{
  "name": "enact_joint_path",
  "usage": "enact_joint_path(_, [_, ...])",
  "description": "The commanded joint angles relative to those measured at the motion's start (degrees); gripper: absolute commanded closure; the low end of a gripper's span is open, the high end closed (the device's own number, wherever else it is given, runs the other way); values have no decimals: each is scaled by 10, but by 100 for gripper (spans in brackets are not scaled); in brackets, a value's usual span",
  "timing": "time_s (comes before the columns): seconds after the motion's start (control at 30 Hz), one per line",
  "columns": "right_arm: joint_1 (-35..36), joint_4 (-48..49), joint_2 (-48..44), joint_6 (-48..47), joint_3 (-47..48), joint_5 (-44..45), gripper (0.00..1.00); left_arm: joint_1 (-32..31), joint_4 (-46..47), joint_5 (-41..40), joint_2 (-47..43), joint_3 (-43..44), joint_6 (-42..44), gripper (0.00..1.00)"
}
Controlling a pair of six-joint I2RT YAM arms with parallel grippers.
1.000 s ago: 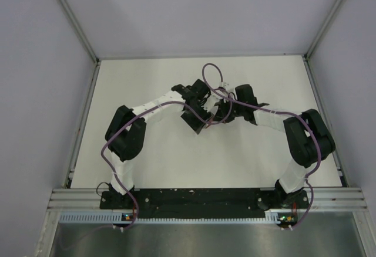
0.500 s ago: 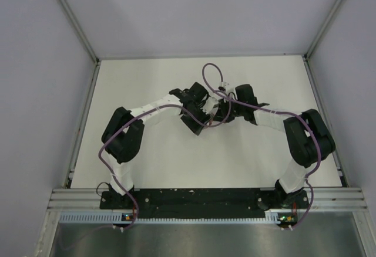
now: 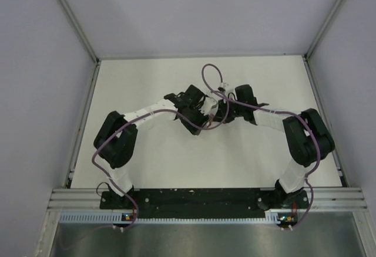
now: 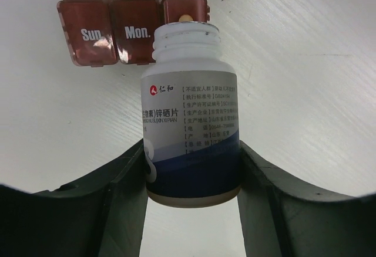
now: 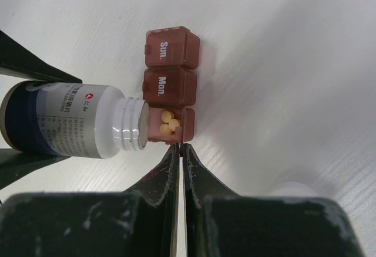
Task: Sort the pills into containers
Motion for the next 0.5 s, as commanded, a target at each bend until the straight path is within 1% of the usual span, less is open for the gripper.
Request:
enact_joint_path(0.0, [-4, 16, 4, -9, 7, -9, 100, -1, 54, 5, -49, -16, 7, 100])
enact_joint_path(0.13, [-3, 14, 6, -10, 9, -10, 99, -1, 84, 10, -70, -44, 11, 100])
enact_joint_path(0.37, [-5, 13, 8, -12, 10, -13, 85, 0, 131, 13, -102, -91, 12, 100])
enact_joint_path(0.47, [-5, 13, 6, -13, 9, -12, 82, 0, 163, 15, -118, -120, 15, 100])
